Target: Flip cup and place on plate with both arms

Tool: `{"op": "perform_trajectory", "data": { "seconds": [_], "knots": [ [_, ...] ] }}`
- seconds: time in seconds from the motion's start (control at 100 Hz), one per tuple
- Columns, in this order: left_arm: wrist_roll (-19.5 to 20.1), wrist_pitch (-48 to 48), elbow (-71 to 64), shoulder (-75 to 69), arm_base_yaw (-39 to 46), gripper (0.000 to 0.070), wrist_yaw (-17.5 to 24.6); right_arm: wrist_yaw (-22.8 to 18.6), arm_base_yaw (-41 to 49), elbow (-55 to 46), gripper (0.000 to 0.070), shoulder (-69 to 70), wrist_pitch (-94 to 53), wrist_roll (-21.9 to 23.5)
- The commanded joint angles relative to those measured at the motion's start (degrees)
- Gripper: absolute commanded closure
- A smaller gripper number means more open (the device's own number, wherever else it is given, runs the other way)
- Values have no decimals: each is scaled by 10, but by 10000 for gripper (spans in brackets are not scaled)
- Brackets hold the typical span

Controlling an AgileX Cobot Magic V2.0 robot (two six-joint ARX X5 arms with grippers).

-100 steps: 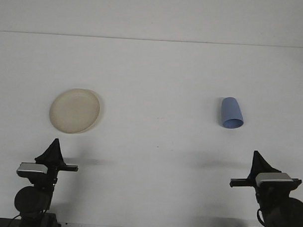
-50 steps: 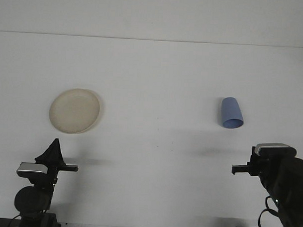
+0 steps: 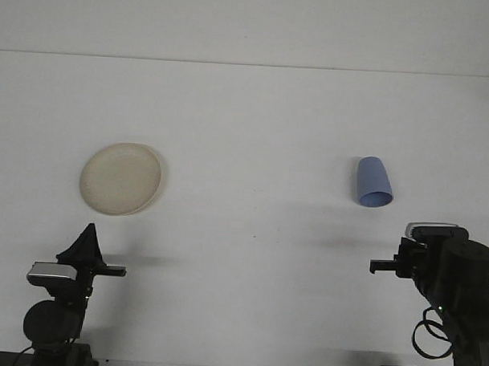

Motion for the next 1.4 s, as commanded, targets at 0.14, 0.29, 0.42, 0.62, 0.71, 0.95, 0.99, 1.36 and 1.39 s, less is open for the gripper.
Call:
{"op": "perform_trajectory", "data": {
  "seconds": [0.14, 0.29, 0.42, 0.62, 0.71, 0.95, 0.99, 1.36, 1.39],
  "knots": [
    [-3, 6, -12, -1, 0, 686, 1, 0, 0, 8, 542, 3, -12, 7],
    [-3, 7, -12, -1, 0, 686, 1, 0, 0, 8, 298, 3, -19, 7],
    [-3, 7, -12, -1, 0, 686, 1, 0, 0, 8, 280, 3, -19, -2],
    [-3, 6, -12, -1, 0, 686, 1, 0, 0, 8, 281, 9, 2, -11],
    [-3, 7, -12, -1, 0, 686, 1, 0, 0, 8, 281, 22, 21, -11],
    [-3, 7, -12, -1, 0, 686, 1, 0, 0, 4, 281, 91, 69, -27],
    [-3, 6, -12, -1, 0, 686, 1, 0, -1, 1, 281, 101, 84, -30],
    [-3, 6, -12, -1, 0, 686, 1, -1, -12, -133, 281, 131, 315, -1],
    [-3, 6, -12, -1, 0, 686, 1, 0, -14, -149, 281, 131, 333, 3]
  ]
}}
